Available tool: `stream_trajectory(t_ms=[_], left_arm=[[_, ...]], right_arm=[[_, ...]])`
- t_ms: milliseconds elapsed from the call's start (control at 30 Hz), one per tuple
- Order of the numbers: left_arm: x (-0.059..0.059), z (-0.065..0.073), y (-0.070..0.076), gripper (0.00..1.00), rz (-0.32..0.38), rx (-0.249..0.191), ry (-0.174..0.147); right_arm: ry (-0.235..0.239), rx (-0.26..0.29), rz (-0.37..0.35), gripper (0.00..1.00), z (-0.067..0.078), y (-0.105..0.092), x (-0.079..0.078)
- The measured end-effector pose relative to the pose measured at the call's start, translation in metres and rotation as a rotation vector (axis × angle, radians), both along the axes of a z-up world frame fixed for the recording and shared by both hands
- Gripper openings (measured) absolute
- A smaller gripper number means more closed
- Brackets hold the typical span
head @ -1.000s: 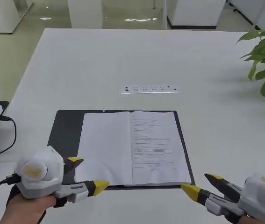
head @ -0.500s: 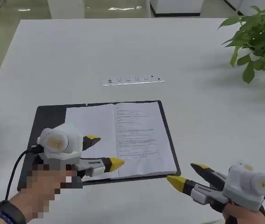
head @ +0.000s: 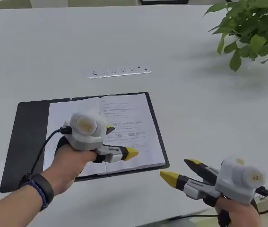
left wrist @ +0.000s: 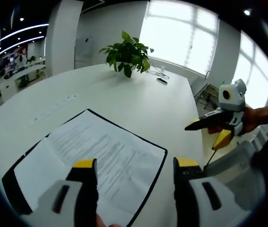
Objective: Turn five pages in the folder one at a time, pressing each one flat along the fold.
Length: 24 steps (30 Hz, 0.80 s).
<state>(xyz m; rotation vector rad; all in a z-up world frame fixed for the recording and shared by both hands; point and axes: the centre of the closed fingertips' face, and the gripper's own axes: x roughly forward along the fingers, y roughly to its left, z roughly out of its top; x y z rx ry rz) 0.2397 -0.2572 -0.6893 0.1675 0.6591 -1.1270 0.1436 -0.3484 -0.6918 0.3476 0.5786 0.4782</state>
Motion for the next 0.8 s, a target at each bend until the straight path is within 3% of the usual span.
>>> stream_trajectory(t_ms=[367, 800], left_arm=[[0.007, -0.021, -0.037, 0.65, 0.021, 0.033, 0.022], [-0.003, -0.062, -0.071, 0.65, 0.045, 0.107, 0.055]], right_arm=[[0.022, 0.017, -0.003, 0.68, -0.004, -0.002, -0.001], [0.034, 0.033, -0.023, 0.66, -0.010, -0.011, 0.000]])
